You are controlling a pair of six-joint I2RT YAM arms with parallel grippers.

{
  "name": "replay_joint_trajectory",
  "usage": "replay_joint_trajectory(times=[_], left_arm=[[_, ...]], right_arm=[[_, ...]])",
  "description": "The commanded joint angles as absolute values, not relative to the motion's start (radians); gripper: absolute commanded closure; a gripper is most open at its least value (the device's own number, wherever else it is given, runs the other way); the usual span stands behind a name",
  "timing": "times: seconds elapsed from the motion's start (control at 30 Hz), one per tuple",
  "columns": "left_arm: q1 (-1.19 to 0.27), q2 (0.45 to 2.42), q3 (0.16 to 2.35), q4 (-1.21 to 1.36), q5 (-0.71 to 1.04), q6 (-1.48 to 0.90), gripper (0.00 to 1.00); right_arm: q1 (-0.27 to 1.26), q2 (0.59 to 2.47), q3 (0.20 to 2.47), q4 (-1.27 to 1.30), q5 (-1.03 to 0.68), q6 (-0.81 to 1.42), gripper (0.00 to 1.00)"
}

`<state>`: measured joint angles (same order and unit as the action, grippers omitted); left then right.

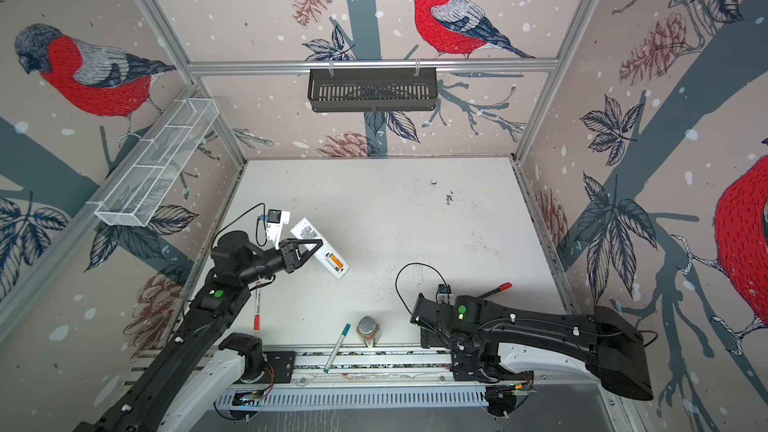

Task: Load the batteries into the remote control
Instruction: 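Move the right gripper to the fallen orange battery near the table edge, then lower the open right gripper around the orange battery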

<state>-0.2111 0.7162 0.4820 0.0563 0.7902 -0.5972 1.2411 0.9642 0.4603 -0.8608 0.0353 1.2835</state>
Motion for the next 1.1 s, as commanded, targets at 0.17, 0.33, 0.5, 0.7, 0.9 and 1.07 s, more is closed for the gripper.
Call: replay_joint_trajectory(times=[0.17, 0.33, 0.5, 0.7, 0.9, 1.07], left_arm=[[-0.208, 0.702, 0.481, 0.097, 0.824, -0.594, 1.0], [-0.206, 0.68, 0.479, 0.097, 0.817, -0.595, 1.0], [-0.207, 0.666, 0.479, 0.096, 0.811, -0.594, 1.0], [-0.207, 0.661, 0.478, 0.096, 0.816, -0.594, 1.0], [-0.207, 0.66, 0.477, 0.095, 0.815, -0.594, 1.0], [-0.207, 0.653, 0.476, 0.094, 0.808, -0.596, 1.0]], right_arm=[[1.279, 0.998, 0.467, -0.927, -0.037, 1.169, 0.16], [1.3, 1.034, 0.475, -0.937, -0.058, 1.129, 0.2], [1.328, 1.092, 0.497, -0.934, -0.036, 1.123, 0.32], [1.325, 1.152, 0.535, -0.926, 0.034, 1.119, 0.41], [1.319, 1.174, 0.576, -0.833, 0.028, 1.048, 0.5], [1.316, 1.195, 0.621, -0.753, 0.014, 0.99, 0.51]])
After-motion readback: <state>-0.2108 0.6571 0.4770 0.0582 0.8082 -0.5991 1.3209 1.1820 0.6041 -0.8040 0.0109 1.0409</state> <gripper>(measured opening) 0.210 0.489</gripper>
